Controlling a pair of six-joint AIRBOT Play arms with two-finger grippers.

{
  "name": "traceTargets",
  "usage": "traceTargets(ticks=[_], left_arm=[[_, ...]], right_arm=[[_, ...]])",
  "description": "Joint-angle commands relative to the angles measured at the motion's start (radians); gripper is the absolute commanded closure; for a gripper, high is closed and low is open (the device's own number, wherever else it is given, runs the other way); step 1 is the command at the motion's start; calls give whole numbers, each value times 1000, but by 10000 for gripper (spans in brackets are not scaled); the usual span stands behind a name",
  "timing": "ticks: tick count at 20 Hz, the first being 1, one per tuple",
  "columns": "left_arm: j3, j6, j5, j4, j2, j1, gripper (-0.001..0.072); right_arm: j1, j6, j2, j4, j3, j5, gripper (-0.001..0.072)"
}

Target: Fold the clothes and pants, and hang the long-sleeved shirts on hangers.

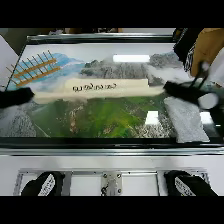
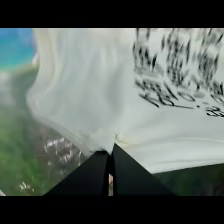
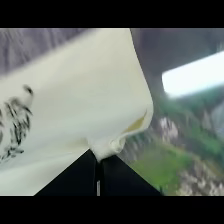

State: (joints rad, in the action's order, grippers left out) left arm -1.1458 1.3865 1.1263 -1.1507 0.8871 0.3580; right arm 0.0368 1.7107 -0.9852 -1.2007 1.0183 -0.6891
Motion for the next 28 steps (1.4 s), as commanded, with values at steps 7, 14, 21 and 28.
traceTargets(ticks=[7, 14, 21, 28], left_arm=[[-552, 116, 30, -2, -379, -42, 702], [-655, 122, 113, -1, -183, -42, 702], [-399, 92, 72, 0, 230, -77, 701], [-441, 6, -158, 0, 696, -207, 702]], right_arm=[[62, -65, 320, -91, 587, -349, 704], [61, -35, 289, -127, 590, -424, 704], [46, -51, -188, -132, 590, -580, 704], [10, -50, -702, -124, 667, -445, 704]])
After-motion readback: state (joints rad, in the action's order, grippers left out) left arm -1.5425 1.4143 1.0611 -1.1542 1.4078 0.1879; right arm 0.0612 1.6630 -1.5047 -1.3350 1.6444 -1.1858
